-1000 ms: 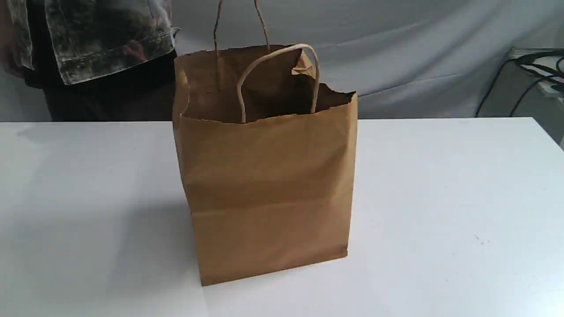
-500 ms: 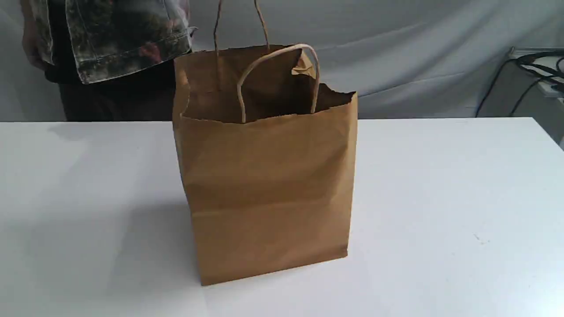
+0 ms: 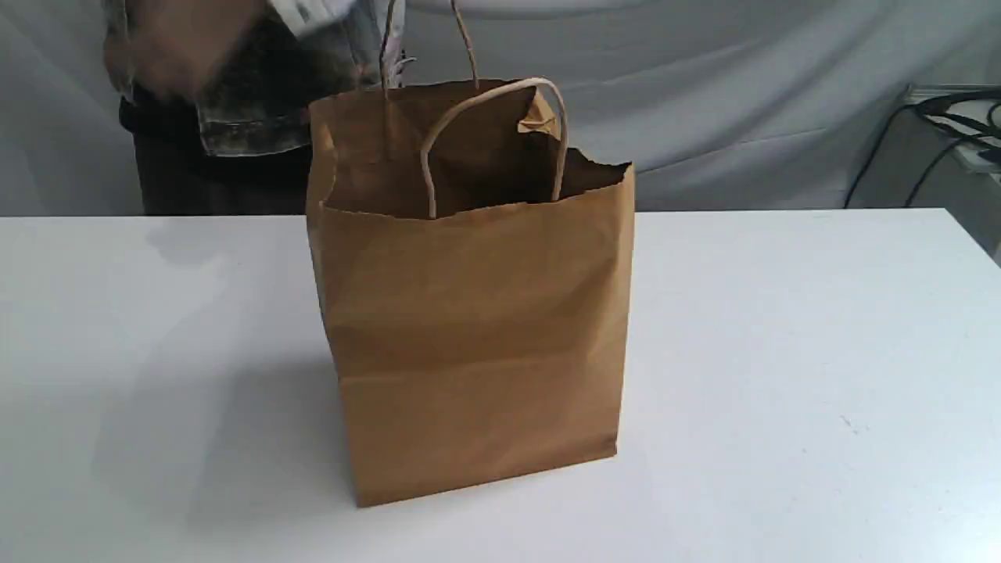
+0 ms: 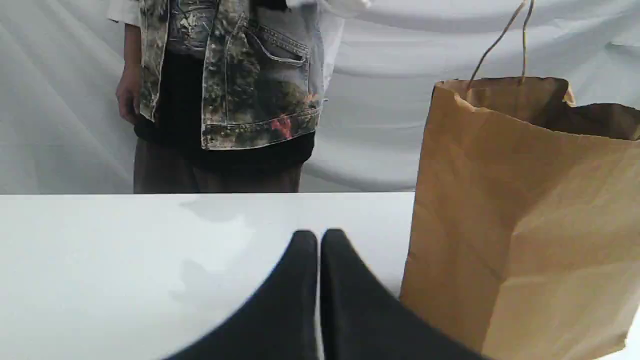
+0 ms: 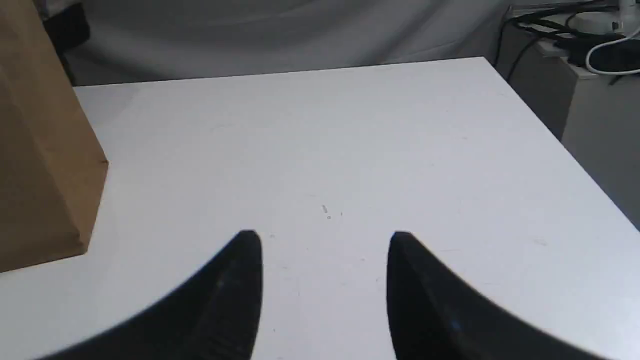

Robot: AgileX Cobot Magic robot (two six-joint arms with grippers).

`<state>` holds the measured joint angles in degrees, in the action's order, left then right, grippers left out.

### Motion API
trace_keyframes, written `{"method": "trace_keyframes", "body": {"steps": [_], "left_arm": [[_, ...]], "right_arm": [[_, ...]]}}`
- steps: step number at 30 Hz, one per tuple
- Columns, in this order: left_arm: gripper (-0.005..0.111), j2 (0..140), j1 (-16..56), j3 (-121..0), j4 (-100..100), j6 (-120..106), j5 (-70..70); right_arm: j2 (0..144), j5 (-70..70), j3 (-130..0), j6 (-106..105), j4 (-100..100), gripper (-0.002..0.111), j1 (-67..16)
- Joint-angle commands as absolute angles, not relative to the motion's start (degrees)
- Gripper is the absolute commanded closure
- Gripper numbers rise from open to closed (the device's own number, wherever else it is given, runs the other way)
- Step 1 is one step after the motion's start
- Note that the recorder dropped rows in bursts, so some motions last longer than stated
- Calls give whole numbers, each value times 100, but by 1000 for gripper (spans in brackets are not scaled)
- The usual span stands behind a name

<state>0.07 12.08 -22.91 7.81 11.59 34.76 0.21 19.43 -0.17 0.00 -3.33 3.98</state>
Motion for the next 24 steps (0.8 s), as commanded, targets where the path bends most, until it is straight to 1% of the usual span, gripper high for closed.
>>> {"method": "trace_keyframes", "body": {"steps": [1, 5, 9, 12, 19, 24], "left_arm": [[107, 0, 1197, -2094, 699, 1171, 3362], [107, 0, 1197, -1494, 699, 1171, 2367], [107, 0, 1197, -655, 653, 1195, 971], [107, 0, 1156, -203, 653, 1195, 384], [107, 0, 458, 0, 653, 1844, 381], [107, 0, 458, 0, 653, 1941, 1448]], "right_arm": [[0, 1912, 0, 0, -388, 68, 407], [0, 1912, 0, 0, -388, 68, 407], [0, 1912, 0, 0, -388, 68, 407], [0, 1912, 0, 0, -388, 68, 407], [0, 1912, 0, 0, -388, 68, 407], [0, 1912, 0, 0, -388, 68, 407]]}}
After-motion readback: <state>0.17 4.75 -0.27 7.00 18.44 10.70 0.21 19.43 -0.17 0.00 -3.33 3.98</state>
